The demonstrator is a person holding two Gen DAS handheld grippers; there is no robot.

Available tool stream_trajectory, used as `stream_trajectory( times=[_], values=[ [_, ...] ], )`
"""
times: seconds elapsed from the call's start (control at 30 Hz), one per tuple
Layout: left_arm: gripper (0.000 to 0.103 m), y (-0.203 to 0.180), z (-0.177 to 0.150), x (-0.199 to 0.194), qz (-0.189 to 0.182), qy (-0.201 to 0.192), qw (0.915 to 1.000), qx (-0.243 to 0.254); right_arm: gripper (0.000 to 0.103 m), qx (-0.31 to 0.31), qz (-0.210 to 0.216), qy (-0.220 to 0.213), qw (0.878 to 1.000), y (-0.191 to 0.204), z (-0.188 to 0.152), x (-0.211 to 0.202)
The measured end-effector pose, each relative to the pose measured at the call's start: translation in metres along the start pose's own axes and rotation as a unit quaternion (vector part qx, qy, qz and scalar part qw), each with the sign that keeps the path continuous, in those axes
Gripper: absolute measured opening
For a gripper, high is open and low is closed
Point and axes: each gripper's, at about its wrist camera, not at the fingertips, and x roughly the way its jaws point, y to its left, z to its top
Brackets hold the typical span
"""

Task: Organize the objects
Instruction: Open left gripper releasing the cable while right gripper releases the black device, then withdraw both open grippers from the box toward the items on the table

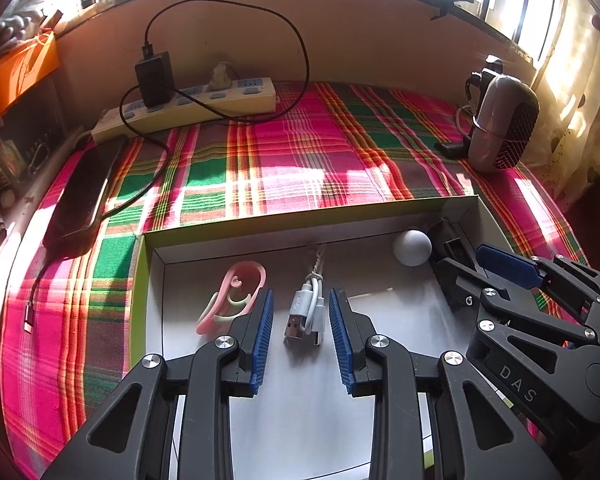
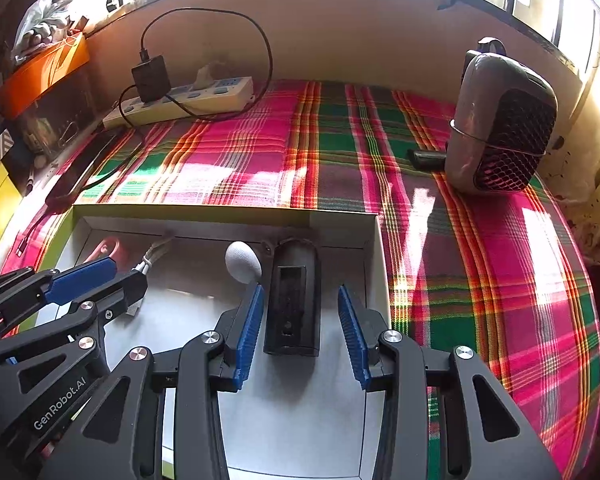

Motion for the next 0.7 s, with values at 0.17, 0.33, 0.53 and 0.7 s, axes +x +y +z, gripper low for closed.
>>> stream_trajectory(
  times=[0.17, 0.33, 0.53, 0.7],
  values=[
    [0.027, -0.003, -0.004, -0.015, 0.002, -0.015, 0.9998, 0.009, 0.040, 0.003, 0.003, -0.009, 1.000, 0.001, -0.004, -0.011],
    [0.027, -0.003, -0.010, -0.030, 0.000, -0.028, 0.9996, 0.010, 0.040, 0.002, 0.005, -0.021, 1.000, 0.003, -0.009, -0.026],
    [0.027, -0.006, -0.020, -0.049, 0.003, -0.040, 0.9991, 0.011, 0.040, 0.002, 0.005, -0.033, 0.999, 0.006, -0.019, -0.044],
    [0.027, -0.006, -0.030, -0.063, 0.002, -0.052, 0.9986, 0.012, 0.041, 0.006, 0.007, -0.041, 0.999, 0.008, -0.031, -0.058]
  ],
)
